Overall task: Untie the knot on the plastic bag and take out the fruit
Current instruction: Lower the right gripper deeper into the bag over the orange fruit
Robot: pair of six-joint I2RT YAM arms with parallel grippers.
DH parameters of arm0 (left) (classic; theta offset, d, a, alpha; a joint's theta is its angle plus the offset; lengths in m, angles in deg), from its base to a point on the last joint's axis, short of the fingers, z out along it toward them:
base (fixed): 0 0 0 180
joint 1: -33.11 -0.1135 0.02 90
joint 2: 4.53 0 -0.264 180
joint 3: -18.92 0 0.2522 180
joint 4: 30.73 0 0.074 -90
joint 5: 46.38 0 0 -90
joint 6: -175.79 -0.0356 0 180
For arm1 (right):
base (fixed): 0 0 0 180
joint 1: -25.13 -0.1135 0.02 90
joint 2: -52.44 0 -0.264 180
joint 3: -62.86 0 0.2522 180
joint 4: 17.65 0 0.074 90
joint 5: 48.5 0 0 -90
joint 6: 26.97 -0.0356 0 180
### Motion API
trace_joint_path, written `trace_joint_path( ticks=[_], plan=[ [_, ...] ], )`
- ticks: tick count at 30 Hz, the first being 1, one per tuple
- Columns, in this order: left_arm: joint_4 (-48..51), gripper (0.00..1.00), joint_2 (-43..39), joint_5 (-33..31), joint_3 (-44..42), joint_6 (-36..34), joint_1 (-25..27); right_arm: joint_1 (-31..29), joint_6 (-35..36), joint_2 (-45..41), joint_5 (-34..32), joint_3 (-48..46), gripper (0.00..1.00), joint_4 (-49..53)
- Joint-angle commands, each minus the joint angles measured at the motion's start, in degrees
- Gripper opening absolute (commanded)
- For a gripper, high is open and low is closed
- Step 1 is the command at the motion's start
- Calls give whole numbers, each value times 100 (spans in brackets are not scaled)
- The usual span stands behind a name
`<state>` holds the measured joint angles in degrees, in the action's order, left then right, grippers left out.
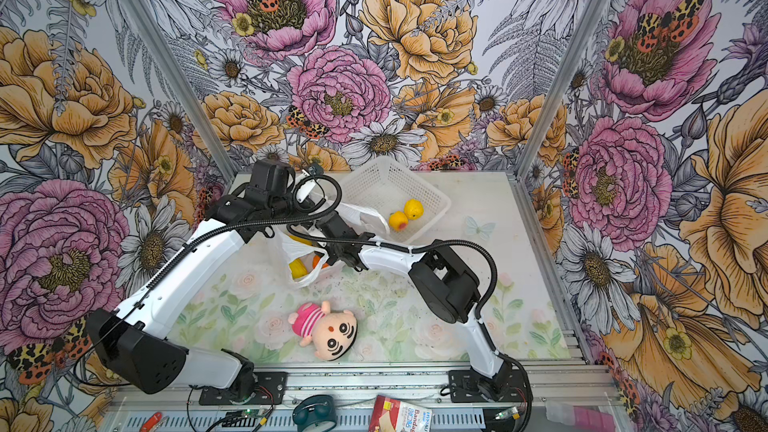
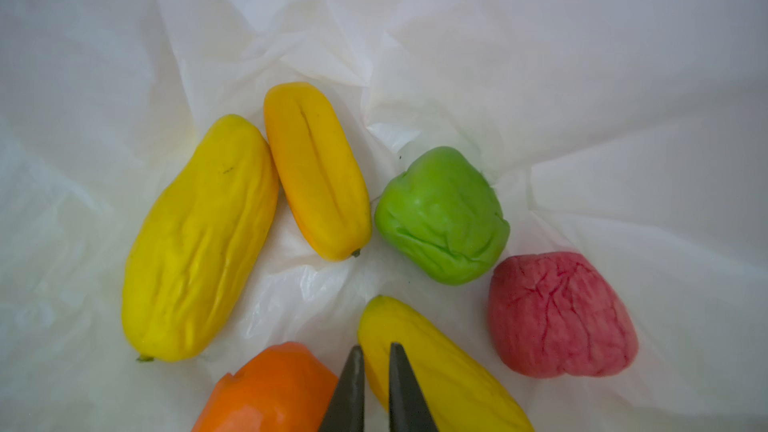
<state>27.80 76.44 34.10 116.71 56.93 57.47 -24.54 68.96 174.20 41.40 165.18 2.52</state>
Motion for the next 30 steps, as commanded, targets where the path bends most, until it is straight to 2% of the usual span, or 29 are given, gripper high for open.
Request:
trace_joint_path(
  ticks=[1, 3, 5, 7, 11, 17, 20, 23, 26, 30],
  plan=[
    [-21, 0, -143, 131, 137, 89, -54, 77, -137, -38, -1, -53, 16, -605],
    [-21, 0, -182, 240, 158, 133, -76, 80, -123, -20, -433, -40, 20, -523],
    [-24, 0, -217, 318, 158, 144, -76, 89, -150, -7, -795, -81, 35, -498],
    [-23, 0, -222, 385, 178, 155, -88, 82, -209, 15, -1111, -101, 45, -438],
    [-28, 0, -155, 418, 118, 104, -101, 48, -445, -114, -1215, -341, 57, -387],
    [-21, 0, 28, 292, -12, 48, 20, -414, -780, -632, -1696, -1227, 63, -474],
    [58, 0, 187, -174, -153, 111, 335, -722, -931, -706, -2264, -1537, 63, -475],
    [488, 0, 373, -550, -108, 329, 502, -834, -1095, -805, -2545, -1724, 68, -496],
    [639, 0, 158, -102, -335, 573, 335, -817, -1256, -896, -2720, -1846, 77, -541],
    [431, 0, -519, 857, -822, 680, 1, -819, -1345, -1017, -2643, -1873, 79, -544]
  ],
)
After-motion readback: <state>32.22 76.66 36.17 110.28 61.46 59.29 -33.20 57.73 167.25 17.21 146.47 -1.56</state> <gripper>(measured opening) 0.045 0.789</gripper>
